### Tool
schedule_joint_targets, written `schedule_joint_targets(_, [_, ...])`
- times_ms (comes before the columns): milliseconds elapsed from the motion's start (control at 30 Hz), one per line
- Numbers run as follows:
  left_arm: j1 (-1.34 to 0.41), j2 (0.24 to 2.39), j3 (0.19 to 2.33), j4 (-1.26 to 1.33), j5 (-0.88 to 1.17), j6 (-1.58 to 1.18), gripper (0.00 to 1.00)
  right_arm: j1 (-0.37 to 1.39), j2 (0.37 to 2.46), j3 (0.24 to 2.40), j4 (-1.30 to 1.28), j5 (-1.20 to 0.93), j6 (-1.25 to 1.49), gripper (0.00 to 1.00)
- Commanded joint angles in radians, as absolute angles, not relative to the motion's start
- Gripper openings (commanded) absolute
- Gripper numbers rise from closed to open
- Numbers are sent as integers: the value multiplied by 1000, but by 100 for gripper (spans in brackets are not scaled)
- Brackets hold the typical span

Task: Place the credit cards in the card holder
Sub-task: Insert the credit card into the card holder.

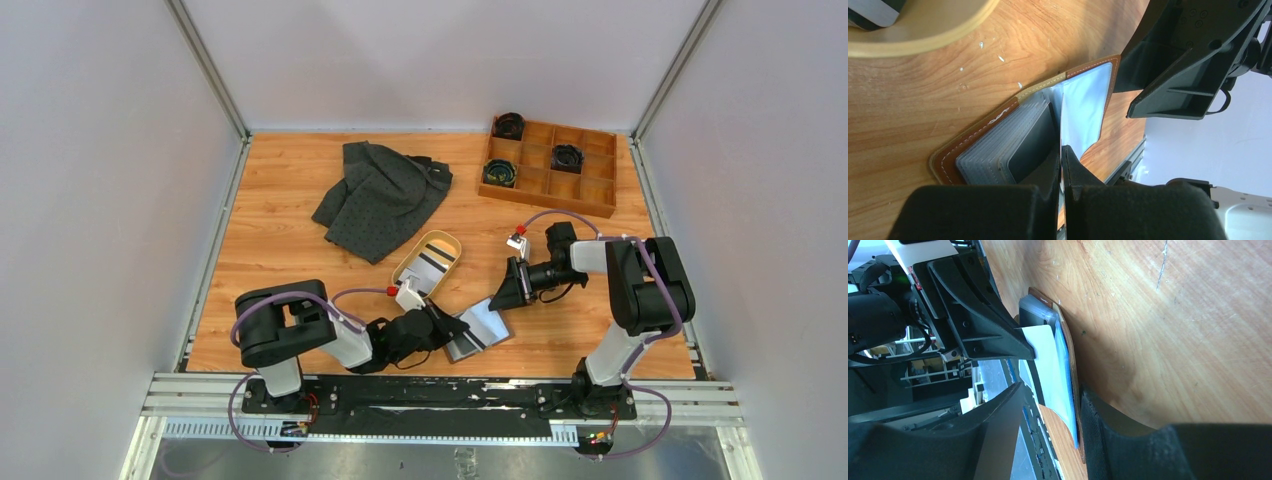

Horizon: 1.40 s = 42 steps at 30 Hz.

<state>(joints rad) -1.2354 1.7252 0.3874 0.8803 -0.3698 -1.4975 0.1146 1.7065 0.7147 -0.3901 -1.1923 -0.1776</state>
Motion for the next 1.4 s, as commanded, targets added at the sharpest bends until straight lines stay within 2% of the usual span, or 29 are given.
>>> schedule_joint_targets(0, [-1227, 1755, 387, 804, -327, -1478, 0, 104, 1715, 733, -425, -1206, -196, 49])
schedule_joint_targets(1133, [-1159, 1821, 425, 804, -199, -1459, 0, 106, 1722, 736, -425, -1212, -196, 49])
schedule_joint_targets(1367, [-1148, 1849, 444, 805, -177, -1440, 4, 106, 1720, 746, -438, -1203, -208, 50])
